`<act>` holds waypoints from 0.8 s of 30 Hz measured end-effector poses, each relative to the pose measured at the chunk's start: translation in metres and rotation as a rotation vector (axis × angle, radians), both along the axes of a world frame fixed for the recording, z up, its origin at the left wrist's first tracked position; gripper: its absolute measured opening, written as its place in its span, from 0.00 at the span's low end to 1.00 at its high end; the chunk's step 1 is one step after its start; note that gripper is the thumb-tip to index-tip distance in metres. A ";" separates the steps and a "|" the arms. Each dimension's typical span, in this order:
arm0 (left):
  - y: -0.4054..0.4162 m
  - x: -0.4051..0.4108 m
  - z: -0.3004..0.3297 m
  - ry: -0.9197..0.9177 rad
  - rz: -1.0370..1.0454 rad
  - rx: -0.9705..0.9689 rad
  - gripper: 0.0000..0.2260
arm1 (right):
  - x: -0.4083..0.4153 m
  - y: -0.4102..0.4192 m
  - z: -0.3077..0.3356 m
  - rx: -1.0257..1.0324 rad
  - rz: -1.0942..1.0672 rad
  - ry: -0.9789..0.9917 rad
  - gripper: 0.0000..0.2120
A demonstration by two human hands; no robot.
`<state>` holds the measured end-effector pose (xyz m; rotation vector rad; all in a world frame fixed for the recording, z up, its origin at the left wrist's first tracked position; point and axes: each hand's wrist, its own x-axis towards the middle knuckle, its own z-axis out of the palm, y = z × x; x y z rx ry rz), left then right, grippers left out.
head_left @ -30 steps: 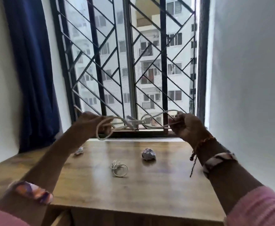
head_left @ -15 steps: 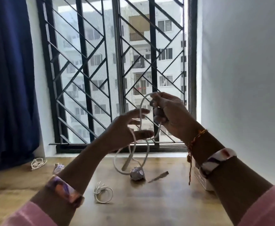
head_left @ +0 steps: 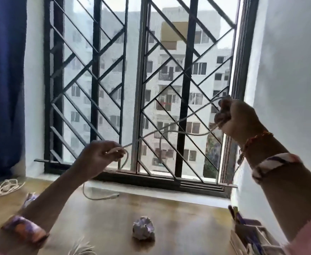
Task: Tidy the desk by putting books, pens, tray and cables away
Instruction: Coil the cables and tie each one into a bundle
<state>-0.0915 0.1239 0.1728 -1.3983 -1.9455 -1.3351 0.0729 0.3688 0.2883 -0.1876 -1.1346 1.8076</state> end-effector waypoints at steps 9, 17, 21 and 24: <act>-0.007 -0.029 0.027 0.007 0.537 0.100 0.06 | -0.013 0.070 -0.019 0.896 -0.782 -0.253 0.05; 0.016 0.048 0.062 -0.249 0.350 -0.014 0.09 | -0.035 0.037 -0.030 0.811 0.159 -0.497 0.05; 0.011 0.092 0.073 -0.334 0.377 -0.207 0.07 | -0.049 0.006 -0.049 1.077 0.087 -0.505 0.10; -0.006 0.110 0.077 -0.435 0.419 -0.387 0.08 | -0.047 -0.021 -0.054 1.156 0.178 -0.462 0.09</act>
